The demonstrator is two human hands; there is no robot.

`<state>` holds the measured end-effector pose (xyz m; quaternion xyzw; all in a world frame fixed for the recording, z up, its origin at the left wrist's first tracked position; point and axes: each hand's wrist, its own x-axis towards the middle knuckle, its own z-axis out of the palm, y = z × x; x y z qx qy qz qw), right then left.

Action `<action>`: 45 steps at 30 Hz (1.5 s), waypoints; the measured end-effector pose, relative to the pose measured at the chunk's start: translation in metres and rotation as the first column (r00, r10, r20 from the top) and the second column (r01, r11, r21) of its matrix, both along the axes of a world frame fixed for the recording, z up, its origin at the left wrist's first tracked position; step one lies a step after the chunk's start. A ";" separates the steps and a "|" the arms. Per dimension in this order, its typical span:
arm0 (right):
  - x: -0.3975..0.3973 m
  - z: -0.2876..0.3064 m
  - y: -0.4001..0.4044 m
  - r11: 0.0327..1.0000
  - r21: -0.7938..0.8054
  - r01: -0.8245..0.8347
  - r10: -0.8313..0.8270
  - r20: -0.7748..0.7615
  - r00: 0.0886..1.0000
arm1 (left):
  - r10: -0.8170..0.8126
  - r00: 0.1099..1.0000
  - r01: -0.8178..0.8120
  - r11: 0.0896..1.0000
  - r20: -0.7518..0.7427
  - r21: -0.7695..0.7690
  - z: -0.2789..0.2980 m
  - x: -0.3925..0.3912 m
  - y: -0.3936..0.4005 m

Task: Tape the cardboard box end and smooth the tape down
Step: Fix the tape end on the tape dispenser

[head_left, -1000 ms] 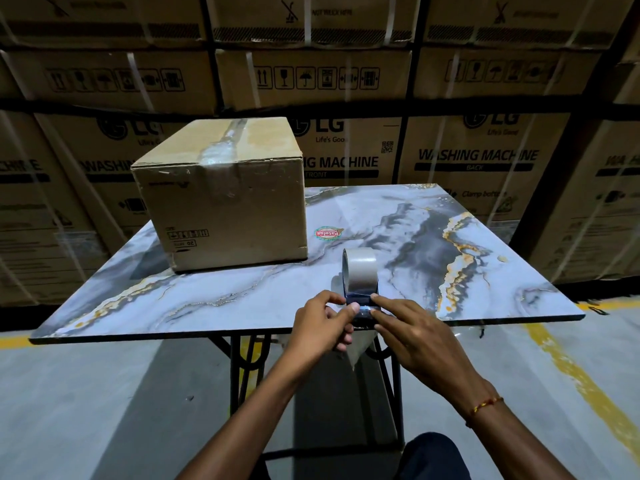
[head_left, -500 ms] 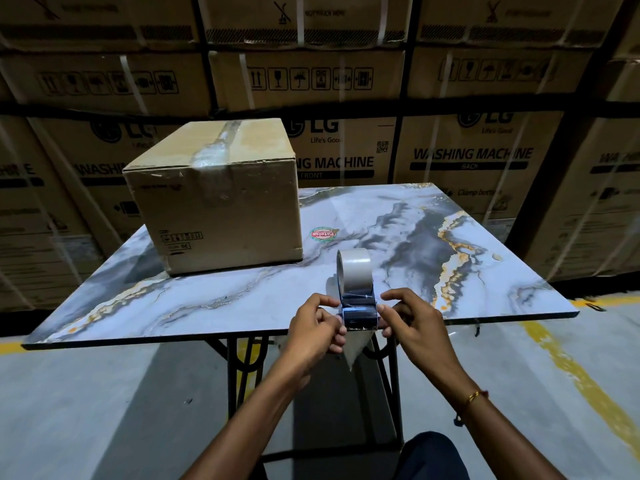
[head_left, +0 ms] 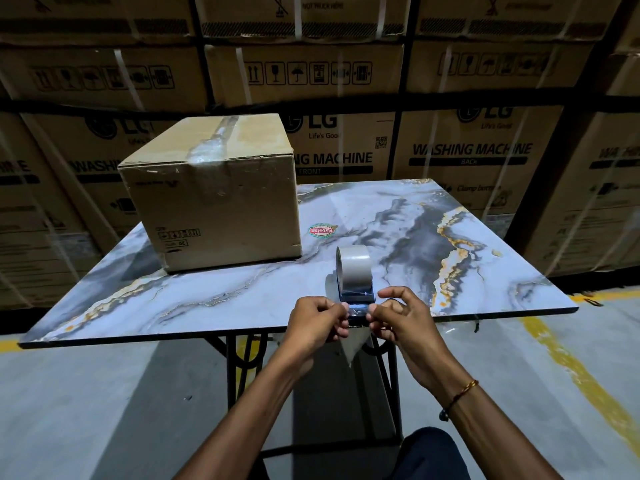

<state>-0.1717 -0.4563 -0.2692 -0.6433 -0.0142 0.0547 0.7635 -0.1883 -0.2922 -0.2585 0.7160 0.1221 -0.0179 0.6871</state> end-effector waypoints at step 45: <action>0.121 0.019 -0.075 0.796 -0.491 0.354 -0.202 0.336 0.920 | -0.337 0.873 0.187 0.899 0.353 0.397 0.007 0.157 -0.068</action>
